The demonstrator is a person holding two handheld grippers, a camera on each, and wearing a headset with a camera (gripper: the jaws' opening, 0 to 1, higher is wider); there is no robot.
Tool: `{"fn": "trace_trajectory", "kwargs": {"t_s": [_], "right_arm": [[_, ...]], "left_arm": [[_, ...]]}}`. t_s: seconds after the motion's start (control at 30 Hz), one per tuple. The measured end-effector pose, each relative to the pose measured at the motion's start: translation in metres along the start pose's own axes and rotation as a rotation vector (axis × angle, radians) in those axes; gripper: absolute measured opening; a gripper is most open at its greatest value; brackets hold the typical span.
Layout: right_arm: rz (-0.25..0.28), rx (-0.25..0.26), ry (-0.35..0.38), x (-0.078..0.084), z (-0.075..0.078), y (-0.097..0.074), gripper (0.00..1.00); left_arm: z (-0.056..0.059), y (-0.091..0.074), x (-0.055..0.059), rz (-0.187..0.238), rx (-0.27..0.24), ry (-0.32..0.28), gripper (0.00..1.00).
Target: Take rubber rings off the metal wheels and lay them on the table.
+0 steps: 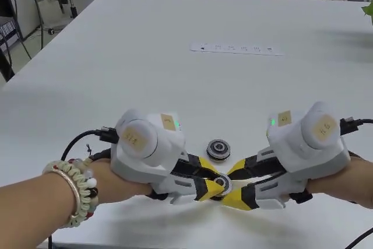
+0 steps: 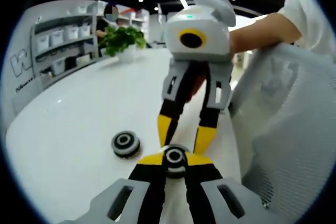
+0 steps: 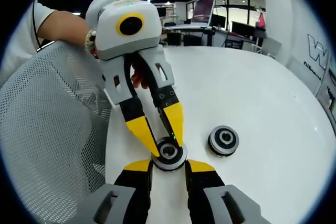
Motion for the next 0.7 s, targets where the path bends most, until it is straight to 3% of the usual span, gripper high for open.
{"fn": "trace_trajectory", "kwargs": {"t_s": [0.43, 0.53, 0.7], "right_arm": [[-0.003, -0.008, 0.063, 0.0025, 0.0018, -0.0092, 0.14], [0.006, -0.007, 0.096, 0.0021, 0.0016, -0.0091, 0.16], [0.006, -0.004, 0.061, 0.0006, 0.0005, -0.0066, 0.19]], "left_arm": [[0.0, 0.0003, -0.0001, 0.001, 0.002, 0.0, 0.14], [0.0, 0.0004, 0.0001, 0.001, 0.002, 0.0, 0.14], [-0.0001, 0.0006, 0.0004, 0.001, 0.001, -0.001, 0.14]]}}
Point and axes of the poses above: the centre of the closed fingertips' face, and the gripper's own axes: y roughly forward along the fingers, z roughly to its right, x roughly out of its underside, the point moved 9 cm from there along -y, roughly backward along the fingers, and after that the axes turned 15 degrees about z, right-handed, at the moved point
